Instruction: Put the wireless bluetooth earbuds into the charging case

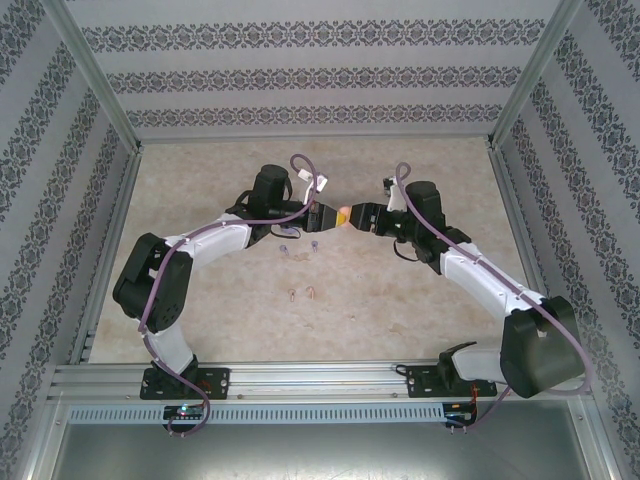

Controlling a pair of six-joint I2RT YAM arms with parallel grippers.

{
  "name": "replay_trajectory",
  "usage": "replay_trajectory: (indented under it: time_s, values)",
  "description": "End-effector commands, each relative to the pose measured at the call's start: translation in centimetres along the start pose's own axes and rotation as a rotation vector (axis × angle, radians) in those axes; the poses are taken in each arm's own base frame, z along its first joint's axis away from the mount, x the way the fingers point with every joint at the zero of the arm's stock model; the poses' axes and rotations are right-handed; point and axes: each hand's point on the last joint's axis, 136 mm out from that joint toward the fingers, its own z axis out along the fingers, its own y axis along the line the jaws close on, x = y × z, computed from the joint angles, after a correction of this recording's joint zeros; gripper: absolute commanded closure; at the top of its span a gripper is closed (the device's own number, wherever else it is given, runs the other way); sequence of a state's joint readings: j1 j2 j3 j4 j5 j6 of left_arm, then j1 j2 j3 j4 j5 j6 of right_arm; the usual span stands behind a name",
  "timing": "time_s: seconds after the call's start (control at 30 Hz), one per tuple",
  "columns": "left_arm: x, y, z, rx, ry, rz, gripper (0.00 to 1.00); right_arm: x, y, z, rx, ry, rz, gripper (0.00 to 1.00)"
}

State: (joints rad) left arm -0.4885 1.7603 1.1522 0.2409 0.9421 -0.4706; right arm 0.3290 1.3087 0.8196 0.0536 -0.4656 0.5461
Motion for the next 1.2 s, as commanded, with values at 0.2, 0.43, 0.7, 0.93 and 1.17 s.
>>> replay_trajectory:
  time_s: [0.2, 0.43, 0.7, 0.93, 1.17]
  values:
    - [-3.0, -4.2, -2.2, 0.051, -0.071, 0.119, 1.00, 1.9, -4.9, 0.9, 0.076, 0.007, 0.080, 0.39]
    - [-3.0, -4.5, -2.5, 0.043, -0.072, 0.137, 1.00, 1.8, -4.9, -1.2, 0.056, -0.020, 0.110, 0.40]
    - [-3.1, -5.5, -2.5, 0.106, -0.075, 0.138, 1.00, -0.1, 1.1, -4.5, -0.142, -0.071, 0.036, 0.40]
    - [-4.2, -6.5, -2.7, 0.158, -0.128, 0.130, 1.00, -2.8, 4.4, -5.9, -0.256, -0.131, 0.036, 0.42]
    - [-5.3, -7.1, -2.8, 0.190, -0.179, 0.123, 1.00, -4.4, 5.3, -5.9, -0.313, -0.178, 0.076, 0.53]
